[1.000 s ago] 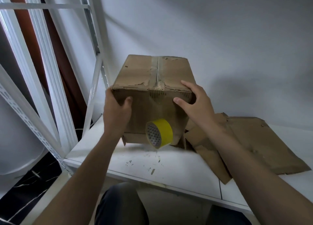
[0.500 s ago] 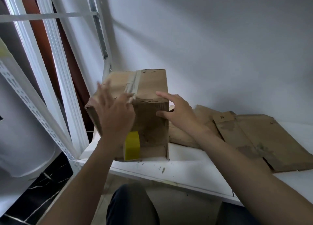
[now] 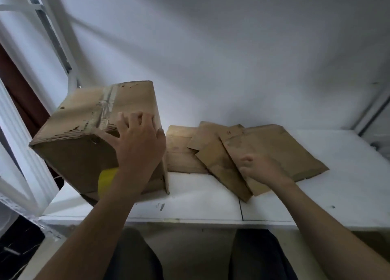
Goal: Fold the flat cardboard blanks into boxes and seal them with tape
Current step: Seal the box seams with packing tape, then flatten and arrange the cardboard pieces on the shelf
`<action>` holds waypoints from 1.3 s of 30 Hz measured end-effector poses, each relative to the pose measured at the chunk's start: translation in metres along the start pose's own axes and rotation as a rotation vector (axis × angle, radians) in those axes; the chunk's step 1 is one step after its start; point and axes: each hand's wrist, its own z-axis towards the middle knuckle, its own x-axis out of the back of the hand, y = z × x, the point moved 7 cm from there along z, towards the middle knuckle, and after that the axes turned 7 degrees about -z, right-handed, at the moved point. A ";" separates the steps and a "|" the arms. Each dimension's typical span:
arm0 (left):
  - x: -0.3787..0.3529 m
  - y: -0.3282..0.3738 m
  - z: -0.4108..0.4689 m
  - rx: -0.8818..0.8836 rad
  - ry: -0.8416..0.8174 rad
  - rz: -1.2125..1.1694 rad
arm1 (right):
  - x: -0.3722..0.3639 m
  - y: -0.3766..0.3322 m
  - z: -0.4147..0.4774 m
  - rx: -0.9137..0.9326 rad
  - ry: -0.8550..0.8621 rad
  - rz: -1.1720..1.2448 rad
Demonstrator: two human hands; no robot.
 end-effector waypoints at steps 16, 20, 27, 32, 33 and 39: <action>-0.071 0.093 -0.031 -0.214 -0.023 0.061 | -0.074 0.123 0.023 0.036 -0.096 -0.394; -0.153 0.122 -0.067 -0.258 -0.388 -0.164 | -0.082 0.129 0.032 0.120 -0.028 -0.405; -0.253 0.123 -0.122 0.615 -0.980 -0.842 | -0.059 0.131 0.031 0.241 0.101 -0.280; -0.270 0.139 -0.131 0.972 -0.910 -1.082 | 0.020 0.132 0.027 0.337 0.393 0.145; -0.271 0.142 -0.129 1.004 -0.888 -1.122 | 0.033 0.134 0.026 0.333 0.415 0.187; -0.272 0.169 -0.109 1.020 -0.818 -1.347 | 0.044 0.139 0.023 0.369 0.416 0.209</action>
